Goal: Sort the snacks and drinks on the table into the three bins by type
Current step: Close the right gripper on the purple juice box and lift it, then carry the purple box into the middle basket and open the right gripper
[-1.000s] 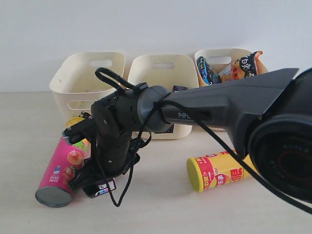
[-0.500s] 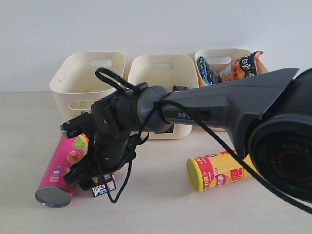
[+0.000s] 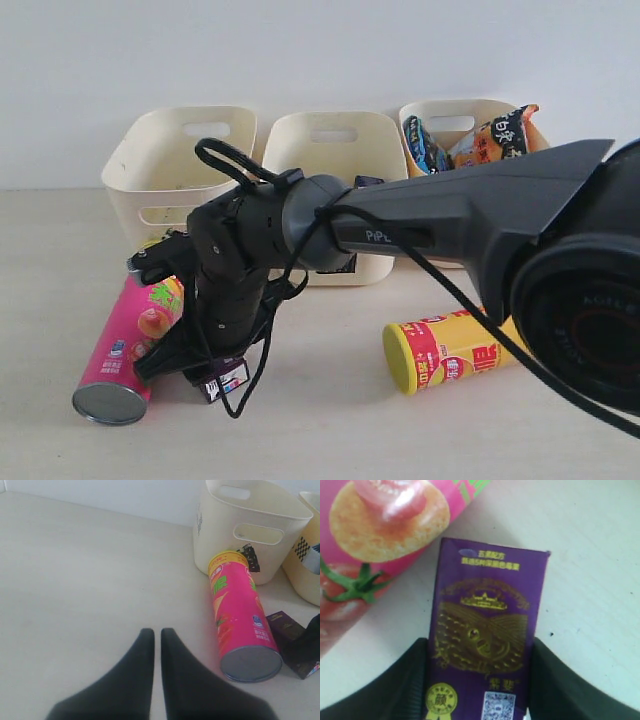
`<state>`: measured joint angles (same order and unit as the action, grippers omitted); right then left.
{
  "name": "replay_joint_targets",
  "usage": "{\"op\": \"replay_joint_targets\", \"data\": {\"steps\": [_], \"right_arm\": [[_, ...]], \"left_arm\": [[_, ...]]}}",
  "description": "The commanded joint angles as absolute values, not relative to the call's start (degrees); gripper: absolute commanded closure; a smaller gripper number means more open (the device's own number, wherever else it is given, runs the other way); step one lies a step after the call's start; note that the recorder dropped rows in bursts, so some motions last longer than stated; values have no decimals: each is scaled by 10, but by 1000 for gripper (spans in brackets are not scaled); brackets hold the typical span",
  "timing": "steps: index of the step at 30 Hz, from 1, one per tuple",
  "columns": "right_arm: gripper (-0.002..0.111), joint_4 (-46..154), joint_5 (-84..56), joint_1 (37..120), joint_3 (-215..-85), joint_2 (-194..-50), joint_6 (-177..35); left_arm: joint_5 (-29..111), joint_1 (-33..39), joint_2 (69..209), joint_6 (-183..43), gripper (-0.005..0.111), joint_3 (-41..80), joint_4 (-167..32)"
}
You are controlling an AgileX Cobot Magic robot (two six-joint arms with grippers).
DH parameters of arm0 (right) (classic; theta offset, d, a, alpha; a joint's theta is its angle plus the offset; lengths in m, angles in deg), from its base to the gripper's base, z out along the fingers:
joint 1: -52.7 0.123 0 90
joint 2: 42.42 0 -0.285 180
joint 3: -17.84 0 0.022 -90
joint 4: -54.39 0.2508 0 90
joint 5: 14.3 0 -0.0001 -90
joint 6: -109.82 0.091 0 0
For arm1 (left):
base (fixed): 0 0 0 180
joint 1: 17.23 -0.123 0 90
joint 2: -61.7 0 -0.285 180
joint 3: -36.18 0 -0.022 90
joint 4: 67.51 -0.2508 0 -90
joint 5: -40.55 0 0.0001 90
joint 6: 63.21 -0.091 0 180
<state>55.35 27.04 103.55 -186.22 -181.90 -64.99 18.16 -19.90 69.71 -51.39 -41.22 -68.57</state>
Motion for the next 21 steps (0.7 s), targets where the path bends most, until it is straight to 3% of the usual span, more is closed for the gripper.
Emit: {"op": "replay_joint_targets", "data": {"steps": [1, 21], "right_arm": [[107, 536, 301, 1036, -1862, -1821, -642], [109, 440, 406, 1036, -1862, -1705, -570]], "left_arm": [[183, -201, 695, -509, 102, -410, -682], [182, -201, 695, -509, 102, -410, -682]]}}
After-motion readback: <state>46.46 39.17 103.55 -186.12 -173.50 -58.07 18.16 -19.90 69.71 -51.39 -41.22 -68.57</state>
